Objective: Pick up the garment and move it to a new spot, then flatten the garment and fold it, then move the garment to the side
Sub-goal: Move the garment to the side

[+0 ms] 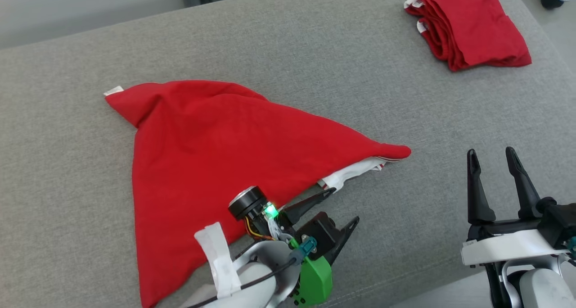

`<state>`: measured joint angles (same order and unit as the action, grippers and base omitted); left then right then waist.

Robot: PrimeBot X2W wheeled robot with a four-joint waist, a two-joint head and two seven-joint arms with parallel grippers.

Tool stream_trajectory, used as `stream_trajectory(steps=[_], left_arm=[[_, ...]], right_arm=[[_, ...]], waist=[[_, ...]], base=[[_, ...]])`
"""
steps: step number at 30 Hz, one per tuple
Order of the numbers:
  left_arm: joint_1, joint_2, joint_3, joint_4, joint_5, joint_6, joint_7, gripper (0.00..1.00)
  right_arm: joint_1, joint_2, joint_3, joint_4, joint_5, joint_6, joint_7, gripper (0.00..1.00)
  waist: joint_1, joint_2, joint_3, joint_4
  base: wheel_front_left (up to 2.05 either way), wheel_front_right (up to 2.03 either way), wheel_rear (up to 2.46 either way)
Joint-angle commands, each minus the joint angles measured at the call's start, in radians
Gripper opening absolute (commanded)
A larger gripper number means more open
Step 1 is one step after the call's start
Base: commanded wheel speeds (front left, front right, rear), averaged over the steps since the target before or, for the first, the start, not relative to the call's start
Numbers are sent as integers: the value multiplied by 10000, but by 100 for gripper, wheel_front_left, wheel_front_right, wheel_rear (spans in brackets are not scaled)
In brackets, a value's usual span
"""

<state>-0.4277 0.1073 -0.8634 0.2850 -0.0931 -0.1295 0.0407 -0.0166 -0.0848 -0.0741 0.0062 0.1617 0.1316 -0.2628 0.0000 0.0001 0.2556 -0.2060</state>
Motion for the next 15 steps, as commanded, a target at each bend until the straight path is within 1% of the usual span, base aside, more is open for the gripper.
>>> stream_trajectory(steps=[1, 6, 11, 15], left_arm=[[-313, -34, -40, 340, 121, -3, -192, 100], [-904, -248, -26, 1640, 162, 235, -668, 100], [-1348, -328, 19, 2511, 281, 516, -949, 100], [-1604, -359, -18, 3042, 276, 559, -1162, 100]], right_arm=[[-126, 50, 7, 28, 28, -19, -28, 100], [-20, 162, -60, 91, 38, -19, -28, 100], [-50, 209, -102, 85, 31, -19, -26, 100], [-73, 233, -72, 73, -6, -19, -28, 100]], waist=[[0, -1, 384, -475], [0, -1, 369, -636], [0, -1, 308, -677], [0, -1, 277, -669]], base=[[0, 0, 0], [0, 0, 0], [0, 0, 0], [0, 0, 0]])
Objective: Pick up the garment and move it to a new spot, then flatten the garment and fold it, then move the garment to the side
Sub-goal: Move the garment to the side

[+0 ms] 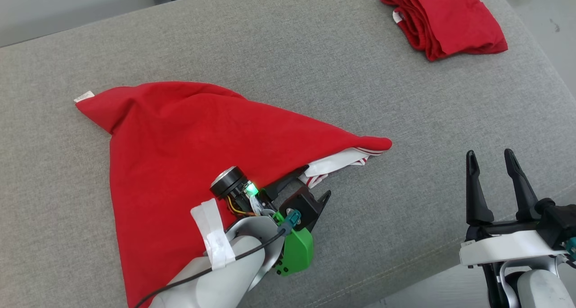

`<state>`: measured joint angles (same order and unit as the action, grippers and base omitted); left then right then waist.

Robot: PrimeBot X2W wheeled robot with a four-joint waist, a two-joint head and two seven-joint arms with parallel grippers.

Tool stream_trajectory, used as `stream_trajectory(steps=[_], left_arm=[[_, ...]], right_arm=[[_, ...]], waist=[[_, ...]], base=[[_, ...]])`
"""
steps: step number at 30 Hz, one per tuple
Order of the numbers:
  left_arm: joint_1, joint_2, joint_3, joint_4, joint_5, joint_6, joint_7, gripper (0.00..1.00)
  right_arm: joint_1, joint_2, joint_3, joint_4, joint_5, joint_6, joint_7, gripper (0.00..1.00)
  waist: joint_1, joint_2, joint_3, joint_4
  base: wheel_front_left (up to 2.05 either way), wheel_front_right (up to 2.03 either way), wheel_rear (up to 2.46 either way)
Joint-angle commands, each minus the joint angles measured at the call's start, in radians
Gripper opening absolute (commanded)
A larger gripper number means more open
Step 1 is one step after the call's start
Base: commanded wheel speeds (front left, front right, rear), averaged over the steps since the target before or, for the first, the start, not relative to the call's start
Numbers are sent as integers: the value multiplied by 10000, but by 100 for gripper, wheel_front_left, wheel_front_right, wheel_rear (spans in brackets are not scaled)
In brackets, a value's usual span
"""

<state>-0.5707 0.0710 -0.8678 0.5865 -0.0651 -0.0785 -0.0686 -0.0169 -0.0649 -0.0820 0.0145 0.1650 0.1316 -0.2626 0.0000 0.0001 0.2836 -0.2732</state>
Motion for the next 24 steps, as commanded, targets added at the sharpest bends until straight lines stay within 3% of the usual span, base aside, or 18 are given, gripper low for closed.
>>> stream_trajectory(steps=[1, 6, 9, 10, 11, 14, 17, 22, 24], left_arm=[[-227, -15, 17, 152, -26, 68, -141, 100], [-411, -79, -9, 426, -188, 126, -428, 100], [-533, -112, -48, 538, -301, 137, -560, 66], [-573, -128, -72, 536, -312, 139, -610, 64], [-597, -135, -85, 535, -336, 135, -671, 64], [-681, -153, -101, 449, -450, 184, -756, 80], [-755, -168, -165, 428, -565, 216, -760, 81], [-882, -182, -209, 515, -713, 290, -788, 67], [-916, -186, -234, 534, -786, 310, -796, 52]], right_arm=[[-74, 36, 29, -3, -39, -19, -30, 100], [-44, 48, 44, 20, -2, -19, -30, 100], [-42, 58, 49, 35, -8, -19, -30, 100], [-41, 61, 32, 38, -5, -19, -30, 100], [-39, 62, 22, 43, -3, -19, -30, 100], [-4, 61, -18, 59, -7, -19, -30, 100], [-9, 63, -39, 72, -10, -19, -30, 100], [-104, 70, 25, 71, -1, -19, -30, 100], [-96, 72, 13, 80, 15, -19, -30, 100]], waist=[[0, -1, -13, 3], [0, -1, 7, 17], [0, -1, 23, 0], [0, -1, 27, -2], [0, -1, 29, -4], [0, -1, 29, -5], [0, -1, 46, -21], [0, -1, 78, -83], [0, -1, 81, -96]], base=[[0, 0, 0], [0, 0, 0], [0, 0, 0], [0, 0, 0], [0, 0, 0], [0, 0, 0], [0, 0, 0], [0, 0, 0], [0, 0, 0]])
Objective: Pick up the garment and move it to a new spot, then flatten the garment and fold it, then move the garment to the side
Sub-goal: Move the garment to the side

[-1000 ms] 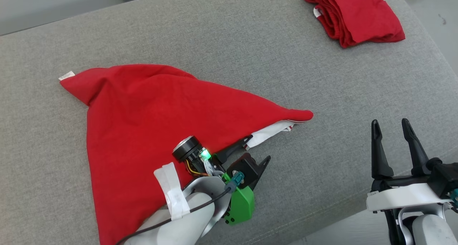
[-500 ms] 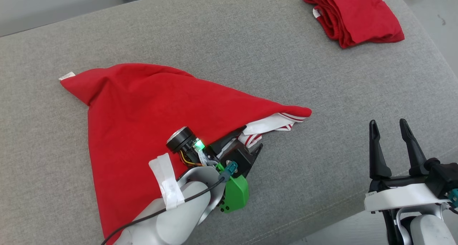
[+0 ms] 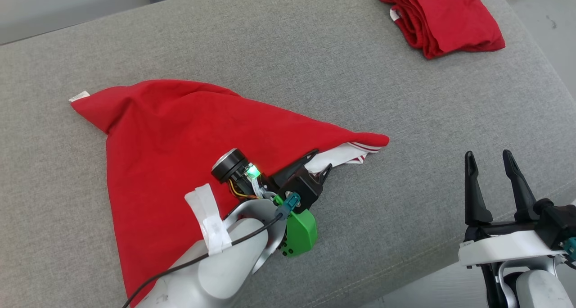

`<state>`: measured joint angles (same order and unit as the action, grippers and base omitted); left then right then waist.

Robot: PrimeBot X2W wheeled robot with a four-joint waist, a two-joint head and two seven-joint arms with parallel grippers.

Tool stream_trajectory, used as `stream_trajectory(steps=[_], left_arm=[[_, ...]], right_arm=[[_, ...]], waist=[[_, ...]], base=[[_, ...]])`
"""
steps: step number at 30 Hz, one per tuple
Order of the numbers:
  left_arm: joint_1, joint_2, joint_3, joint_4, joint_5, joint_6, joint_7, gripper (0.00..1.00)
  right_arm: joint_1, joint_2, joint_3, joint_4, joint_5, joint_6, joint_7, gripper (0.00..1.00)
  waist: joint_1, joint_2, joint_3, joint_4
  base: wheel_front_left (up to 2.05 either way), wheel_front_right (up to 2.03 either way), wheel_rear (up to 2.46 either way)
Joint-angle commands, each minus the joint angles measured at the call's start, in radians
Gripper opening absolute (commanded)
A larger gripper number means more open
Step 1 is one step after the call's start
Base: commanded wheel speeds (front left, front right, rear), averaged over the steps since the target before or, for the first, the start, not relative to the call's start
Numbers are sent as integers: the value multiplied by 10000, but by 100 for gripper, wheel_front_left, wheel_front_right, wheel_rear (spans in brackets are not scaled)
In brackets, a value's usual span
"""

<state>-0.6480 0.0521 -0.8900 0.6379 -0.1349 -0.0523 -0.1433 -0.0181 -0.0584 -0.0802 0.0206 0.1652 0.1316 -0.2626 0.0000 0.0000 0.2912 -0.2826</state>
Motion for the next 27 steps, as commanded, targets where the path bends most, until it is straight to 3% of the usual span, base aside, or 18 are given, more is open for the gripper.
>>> stream_trajectory(steps=[1, 4, 9, 11, 12, 16, 18, 20, 27], left_arm=[[-176, 2, -19, 22, -127, 74, -56, 48], [-251, 0, -60, 45, -210, 112, -46, 33], [-286, -4, -146, 146, -265, 137, -29, 24], [-309, -1, -178, 200, -289, 140, -55, 11], [-311, -1, -197, 240, -306, 141, -72, 0], [-234, -3, -279, 316, -380, 166, -108, 0], [-151, -3, -323, 277, -397, 175, -122, 11], [-90, 4, -361, 267, -442, 135, -90, 0], [-3, 65, -406, 126, -605, 101, -158, 0]], right_arm=[[-76, 8, -21, 30, 22, -19, -28, 100], [-75, 12, -47, 45, 18, -19, -30, 100], [-92, 23, -82, 62, 12, -19, -30, 100], [-94, 28, -100, 60, 18, -19, -30, 100], [-88, 31, -109, 65, 21, -19, -30, 100], [-55, 33, -136, 86, 29, -19, -30, 100], [-15, 34, -161, 90, 33, -19, -30, 100], [21, 36, -184, 88, 39, -19, -30, 100], [52, 31, -170, 123, 14, -19, -28, 100]], waist=[[0, 0, 14, -3], [0, 0, 37, -3], [0, 0, 48, 10], [0, 0, 48, 23], [0, 0, 46, 29], [0, 0, 18, 54], [0, 0, -4, 75], [0, 0, -15, 96], [0, 0, -84, 175]], base=[[0, 0, 0], [0, 0, 0], [0, 0, 0], [0, 0, 0], [0, 0, 0], [0, 0, 0], [0, 0, 0], [0, 0, 0], [0, 0, 0]])
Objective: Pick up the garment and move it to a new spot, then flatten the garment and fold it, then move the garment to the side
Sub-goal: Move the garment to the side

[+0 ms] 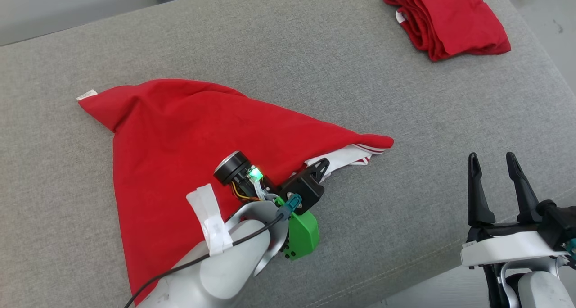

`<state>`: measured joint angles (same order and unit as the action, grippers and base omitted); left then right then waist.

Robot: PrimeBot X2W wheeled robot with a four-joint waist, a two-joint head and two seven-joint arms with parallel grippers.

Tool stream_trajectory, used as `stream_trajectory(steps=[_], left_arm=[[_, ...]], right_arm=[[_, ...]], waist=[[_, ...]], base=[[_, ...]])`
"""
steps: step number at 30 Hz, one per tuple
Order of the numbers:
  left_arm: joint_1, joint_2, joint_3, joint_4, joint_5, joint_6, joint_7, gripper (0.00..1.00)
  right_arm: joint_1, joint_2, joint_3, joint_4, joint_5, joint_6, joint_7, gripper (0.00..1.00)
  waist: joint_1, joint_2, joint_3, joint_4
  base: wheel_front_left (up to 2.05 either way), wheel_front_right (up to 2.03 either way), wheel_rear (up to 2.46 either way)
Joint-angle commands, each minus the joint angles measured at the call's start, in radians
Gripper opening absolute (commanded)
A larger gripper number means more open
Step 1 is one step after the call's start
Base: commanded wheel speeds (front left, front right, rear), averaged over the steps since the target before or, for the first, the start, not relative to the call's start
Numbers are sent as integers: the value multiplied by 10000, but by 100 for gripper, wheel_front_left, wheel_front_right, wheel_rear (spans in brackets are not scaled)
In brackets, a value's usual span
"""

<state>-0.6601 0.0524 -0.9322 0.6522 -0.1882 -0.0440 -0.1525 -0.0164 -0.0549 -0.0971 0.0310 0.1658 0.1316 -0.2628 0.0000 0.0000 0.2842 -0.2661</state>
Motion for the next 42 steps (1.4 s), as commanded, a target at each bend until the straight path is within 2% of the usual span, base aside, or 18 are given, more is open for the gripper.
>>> stream_trajectory(steps=[1, 7, 8, 9, 10, 15, 23, 27, 34, 38, 42], left_arm=[[146, 84, -1, -77, -68, 35, -74, 0], [415, 265, 157, -726, -250, 323, -362, 0], [500, 323, 204, -924, -293, 398, -441, 20], [623, 427, 237, -1178, -288, 481, -524, 75], [729, 518, 282, -1396, -304, 563, -579, 98], [1378, 1050, 468, -2552, -459, 857, -730, 100], [2076, 1748, 319, -3759, -531, 932, -432, 100], [1892, 1724, 38, -3866, -438, 688, -254, 100], [1141, 1333, -539, -3246, -202, 42, 1, 100], [713, 1145, -677, -2614, -145, -149, -2, 100], [311, 1041, -678, -2045, -81, -146, -158, 100]], right_arm=[[51, -6, -3, 25, 4, -19, -28, 100], [231, -101, -34, 55, -35, -19, -28, 100], [270, -118, -60, 46, -32, -19, -28, 100], [322, -134, -86, 32, -27, -19, -28, 100], [356, -146, -111, 10, -26, -19, -26, 100], [536, -288, -259, -71, -43, -19, -28, 100], [557, -408, -248, -159, -73, -19, -28, 100], [444, -420, -178, -176, -50, -19, -28, 100], [135, -356, 15, -184, 25, -19, -28, 100], [88, -283, 36, -146, 19, -19, -28, 100], [52, -207, -1, -130, 34, -19, -28, 100]], waist=[[0, 0, -37, 25], [0, 0, -319, 96], [0, 0, -373, 124], [0, 0, -435, 158], [0, 0, -490, 193], [0, 0, -753, 419], [0, 0, -906, 717], [0, 0, -775, 758], [0, 0, -262, 467], [0, 0, -77, 229], [0, 0, 48, 66]], base=[[0, 0, 0], [0, 0, 0], [0, 0, 0], [0, 0, 0], [0, 0, 0], [0, 0, 0], [0, 0, 0], [0, 0, 0], [0, 0, 0], [0, 0, 0], [0, 0, 0]])
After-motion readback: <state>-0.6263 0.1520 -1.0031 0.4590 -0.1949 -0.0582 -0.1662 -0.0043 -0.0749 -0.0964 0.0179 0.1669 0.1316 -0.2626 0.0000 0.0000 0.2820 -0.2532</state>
